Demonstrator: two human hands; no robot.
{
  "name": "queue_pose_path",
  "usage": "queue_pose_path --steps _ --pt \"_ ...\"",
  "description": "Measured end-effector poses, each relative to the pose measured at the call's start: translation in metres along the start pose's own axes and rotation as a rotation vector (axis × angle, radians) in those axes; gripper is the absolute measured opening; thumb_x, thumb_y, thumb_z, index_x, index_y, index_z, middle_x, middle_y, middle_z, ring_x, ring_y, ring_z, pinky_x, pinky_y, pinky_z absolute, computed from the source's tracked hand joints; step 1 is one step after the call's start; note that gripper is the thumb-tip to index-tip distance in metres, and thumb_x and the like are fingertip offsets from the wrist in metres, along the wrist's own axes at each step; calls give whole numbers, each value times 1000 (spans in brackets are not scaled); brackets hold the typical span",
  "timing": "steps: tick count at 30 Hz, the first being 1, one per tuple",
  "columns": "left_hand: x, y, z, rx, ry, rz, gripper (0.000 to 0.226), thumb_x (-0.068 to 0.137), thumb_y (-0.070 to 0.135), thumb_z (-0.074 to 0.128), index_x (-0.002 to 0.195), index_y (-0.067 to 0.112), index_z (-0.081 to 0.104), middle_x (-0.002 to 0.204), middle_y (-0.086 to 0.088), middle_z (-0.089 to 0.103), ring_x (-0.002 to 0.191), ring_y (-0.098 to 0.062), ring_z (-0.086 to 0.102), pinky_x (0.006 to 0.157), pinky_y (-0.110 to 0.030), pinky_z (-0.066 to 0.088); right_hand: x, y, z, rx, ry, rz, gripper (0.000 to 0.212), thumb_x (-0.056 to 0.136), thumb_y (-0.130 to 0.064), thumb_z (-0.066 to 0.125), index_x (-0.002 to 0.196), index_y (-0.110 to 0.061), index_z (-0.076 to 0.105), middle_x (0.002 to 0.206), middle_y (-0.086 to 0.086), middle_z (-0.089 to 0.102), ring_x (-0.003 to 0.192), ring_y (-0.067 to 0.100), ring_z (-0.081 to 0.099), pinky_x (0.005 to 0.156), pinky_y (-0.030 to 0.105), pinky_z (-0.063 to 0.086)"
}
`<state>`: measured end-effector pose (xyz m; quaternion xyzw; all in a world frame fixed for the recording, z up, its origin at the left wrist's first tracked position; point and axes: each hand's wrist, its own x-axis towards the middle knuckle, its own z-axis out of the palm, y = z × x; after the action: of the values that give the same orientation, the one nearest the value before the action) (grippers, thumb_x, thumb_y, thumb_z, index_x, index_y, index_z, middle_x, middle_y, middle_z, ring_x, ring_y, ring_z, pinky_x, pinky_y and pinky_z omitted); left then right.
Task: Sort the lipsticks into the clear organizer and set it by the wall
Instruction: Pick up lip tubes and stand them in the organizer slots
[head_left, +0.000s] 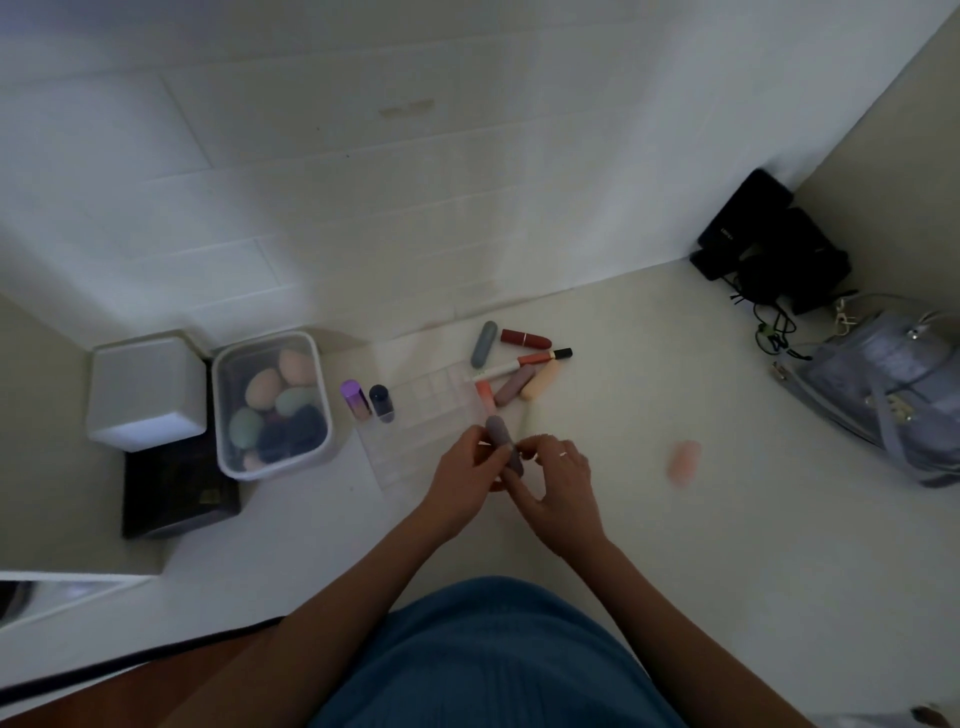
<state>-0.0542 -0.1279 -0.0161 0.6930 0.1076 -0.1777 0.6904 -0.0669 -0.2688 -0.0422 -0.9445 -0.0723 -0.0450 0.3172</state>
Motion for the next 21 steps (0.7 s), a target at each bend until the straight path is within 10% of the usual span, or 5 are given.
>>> queue_pose_path --steps 5,10,21 --pt "-5 0 -7 -10 23 8 6 93 16 52 99 14 54 90 -9 69 87 -18 68 72 -25 58 5 49 -32 -209 370 320 40 93 -33 45 131 -21 50 139 3 51 129 23 43 109 42 23" --pt "-6 -2 -8 47 -13 1 8 93 22 54 94 15 56 87 -7 70 87 -19 68 71 -24 56 -3 115 -63 -284 250 787 55 98 -29 37 149 -19 19 160 4 15 147 28 6 117 53 4" --pt "4 -8 2 107 -20 -36 10 91 20 56 94 11 57 87 -6 70 86 -18 69 71 -24 56 -12 137 -53 -164 199 730 51 99 -4 30 148 -1 15 157 20 16 147 30 10 119 44 8"
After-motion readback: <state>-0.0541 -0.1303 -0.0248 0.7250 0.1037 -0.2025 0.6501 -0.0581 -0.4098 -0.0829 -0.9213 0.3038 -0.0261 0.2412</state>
